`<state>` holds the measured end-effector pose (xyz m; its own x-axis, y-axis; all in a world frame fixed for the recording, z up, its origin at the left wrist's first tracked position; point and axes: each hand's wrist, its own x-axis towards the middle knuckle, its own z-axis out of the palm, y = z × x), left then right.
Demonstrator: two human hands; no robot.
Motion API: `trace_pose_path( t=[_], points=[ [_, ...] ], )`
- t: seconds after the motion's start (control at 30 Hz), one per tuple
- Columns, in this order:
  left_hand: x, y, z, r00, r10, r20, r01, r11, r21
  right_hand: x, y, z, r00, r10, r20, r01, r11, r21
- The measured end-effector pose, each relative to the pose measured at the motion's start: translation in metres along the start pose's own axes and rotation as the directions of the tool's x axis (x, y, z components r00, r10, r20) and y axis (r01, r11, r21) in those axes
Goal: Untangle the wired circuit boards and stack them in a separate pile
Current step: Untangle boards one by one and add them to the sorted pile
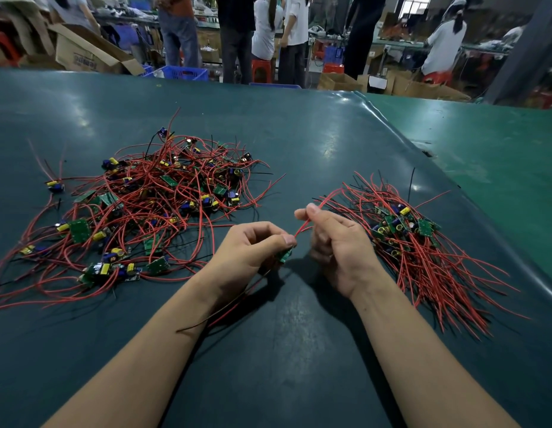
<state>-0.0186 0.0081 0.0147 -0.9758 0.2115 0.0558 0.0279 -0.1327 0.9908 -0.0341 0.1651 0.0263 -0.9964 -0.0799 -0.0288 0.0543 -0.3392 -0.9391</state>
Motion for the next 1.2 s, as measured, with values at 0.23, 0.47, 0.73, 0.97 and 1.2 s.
trace_pose_path(
  t=[0.23,0.47,0.73,0.97,1.2],
  points=[
    [-0.002,0.004,0.0,0.994,0.01,0.111,-0.015,0.999,0.041,0.009,-0.004,-0.007,0.965,-0.114,-0.236,0.142,0.984,0.108],
    [-0.006,0.008,0.0,0.985,-0.037,0.171,0.034,0.999,0.023,0.011,-0.005,-0.011,0.879,-0.226,-0.419,0.285,0.955,0.083],
    [0.002,0.013,-0.001,0.986,-0.023,-0.164,-0.018,0.969,-0.247,0.001,0.002,0.002,0.995,-0.061,-0.081,0.042,0.976,-0.215],
    [-0.001,0.011,-0.003,0.996,-0.005,-0.088,-0.013,0.979,-0.202,-0.01,0.008,0.007,0.965,0.074,0.252,0.023,0.931,-0.364],
    [0.001,0.01,-0.001,0.998,-0.021,-0.064,0.004,0.965,-0.263,-0.011,0.003,0.006,0.97,-0.012,0.243,0.117,0.898,-0.424]
  ],
)
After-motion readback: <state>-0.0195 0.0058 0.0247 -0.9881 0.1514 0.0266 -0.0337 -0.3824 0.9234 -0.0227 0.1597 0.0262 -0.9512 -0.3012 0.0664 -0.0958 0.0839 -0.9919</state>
